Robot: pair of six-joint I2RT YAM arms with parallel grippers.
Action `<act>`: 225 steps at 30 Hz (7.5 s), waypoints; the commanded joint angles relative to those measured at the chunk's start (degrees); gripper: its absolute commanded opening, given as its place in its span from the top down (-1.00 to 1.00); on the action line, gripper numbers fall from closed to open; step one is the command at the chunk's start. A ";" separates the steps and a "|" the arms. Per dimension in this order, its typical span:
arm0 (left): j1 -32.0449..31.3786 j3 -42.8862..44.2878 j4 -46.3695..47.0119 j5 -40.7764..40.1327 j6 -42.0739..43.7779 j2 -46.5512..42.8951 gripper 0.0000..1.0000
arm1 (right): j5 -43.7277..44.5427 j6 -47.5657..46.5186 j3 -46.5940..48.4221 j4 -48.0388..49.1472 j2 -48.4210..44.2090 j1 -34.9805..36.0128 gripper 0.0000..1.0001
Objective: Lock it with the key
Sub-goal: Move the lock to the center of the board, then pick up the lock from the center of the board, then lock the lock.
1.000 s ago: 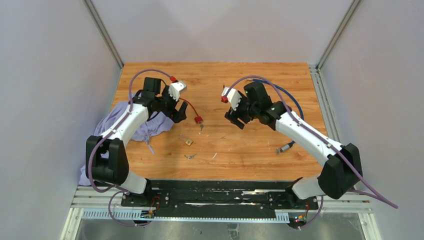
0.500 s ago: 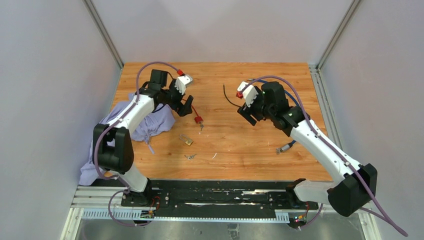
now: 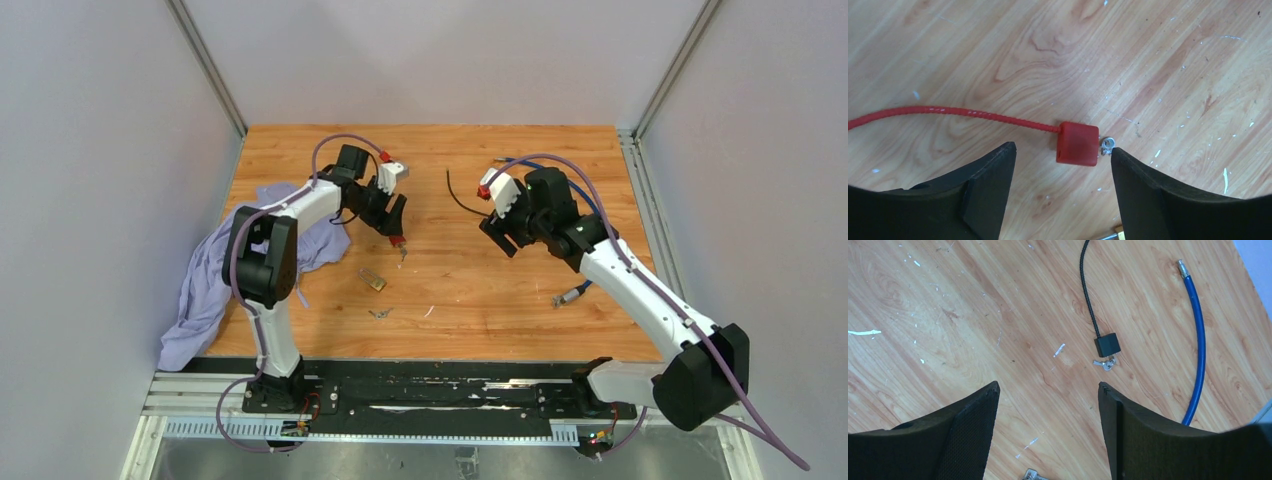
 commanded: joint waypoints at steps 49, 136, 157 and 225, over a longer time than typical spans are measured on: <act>-10.88 -9.08 12.42 -15.31 -0.89 -13.53 -0.97 | -10.34 22.95 -5.20 9.00 11.57 -1.57 -0.46; -4.90 -15.31 16.14 -26.29 -0.94 -26.13 -0.96 | 9.43 14.34 2.43 1.24 30.18 9.92 0.65; -4.91 -15.90 16.02 -25.59 -1.27 -26.85 -0.96 | 4.42 20.98 4.35 -1.47 33.28 6.78 0.11; -4.90 -8.17 2.81 9.87 8.93 -25.54 -0.83 | -16.93 -5.90 -3.65 4.85 -1.76 -1.55 0.99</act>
